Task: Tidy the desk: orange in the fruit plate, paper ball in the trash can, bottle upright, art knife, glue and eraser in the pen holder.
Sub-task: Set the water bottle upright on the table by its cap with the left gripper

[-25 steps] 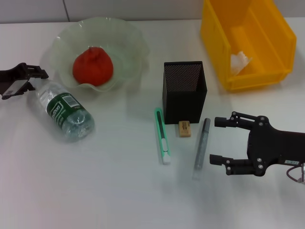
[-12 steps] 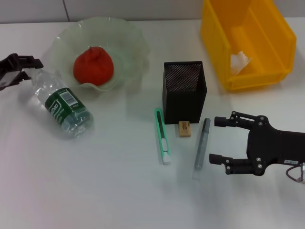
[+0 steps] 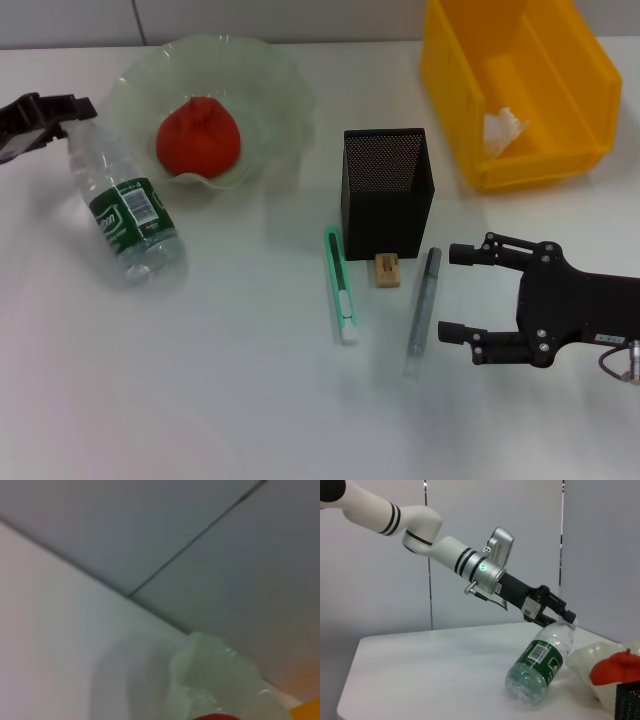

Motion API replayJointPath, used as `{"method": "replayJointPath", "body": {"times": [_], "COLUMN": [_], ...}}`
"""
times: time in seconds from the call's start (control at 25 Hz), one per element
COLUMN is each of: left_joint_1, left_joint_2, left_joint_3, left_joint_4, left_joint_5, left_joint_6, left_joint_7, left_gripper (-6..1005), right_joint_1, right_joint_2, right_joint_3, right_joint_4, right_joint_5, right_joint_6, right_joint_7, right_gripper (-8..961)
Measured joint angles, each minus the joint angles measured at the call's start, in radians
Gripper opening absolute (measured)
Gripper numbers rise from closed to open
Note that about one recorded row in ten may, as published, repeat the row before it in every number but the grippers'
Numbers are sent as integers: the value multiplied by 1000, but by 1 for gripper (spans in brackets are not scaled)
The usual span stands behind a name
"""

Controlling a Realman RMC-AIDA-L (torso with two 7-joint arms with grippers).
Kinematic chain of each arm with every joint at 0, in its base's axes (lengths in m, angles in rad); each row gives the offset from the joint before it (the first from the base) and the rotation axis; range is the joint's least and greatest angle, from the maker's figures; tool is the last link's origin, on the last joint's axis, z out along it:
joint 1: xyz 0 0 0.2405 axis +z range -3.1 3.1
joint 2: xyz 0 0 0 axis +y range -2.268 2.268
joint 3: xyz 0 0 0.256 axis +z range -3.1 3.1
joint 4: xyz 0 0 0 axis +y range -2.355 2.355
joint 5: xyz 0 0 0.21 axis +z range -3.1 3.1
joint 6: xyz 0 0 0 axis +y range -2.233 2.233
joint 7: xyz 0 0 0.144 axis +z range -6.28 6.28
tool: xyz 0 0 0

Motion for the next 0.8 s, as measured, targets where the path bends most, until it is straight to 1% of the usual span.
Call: {"method": "replayJointPath", "body": {"times": [0.12,0.16,0.2,0.36,0.52,0.8], "left_joint_1": [15,15,26,40,53,69], "left_joint_2": [3,3,5,10,10,5], "left_joint_3": [0,0,0,0,0,-2], "left_joint_4": [0,0,0,1,9,21], "left_joint_5": [-58,-58,-99,-156,-197,-232], "left_joint_6": [32,32,57,110,170,224], "left_joint_7": [63,63,105,176,263,347], "left_gripper": [458,456,454,440,438,444], "right_joint_1": [0,0,0,0,-1,-2], "right_joint_2": [0,0,0,0,1,1], "right_joint_3": [0,0,0,0,-3,-6], "right_joint_4": [0,0,0,0,0,0], "right_joint_5": [0,0,0,0,0,0], "right_joint_6": [0,0,-1,-6,-4,-5], "right_joint_7": [-1,-1,-1,-3,-10,-10], "right_gripper": [830,830,830,831,831,830]}}
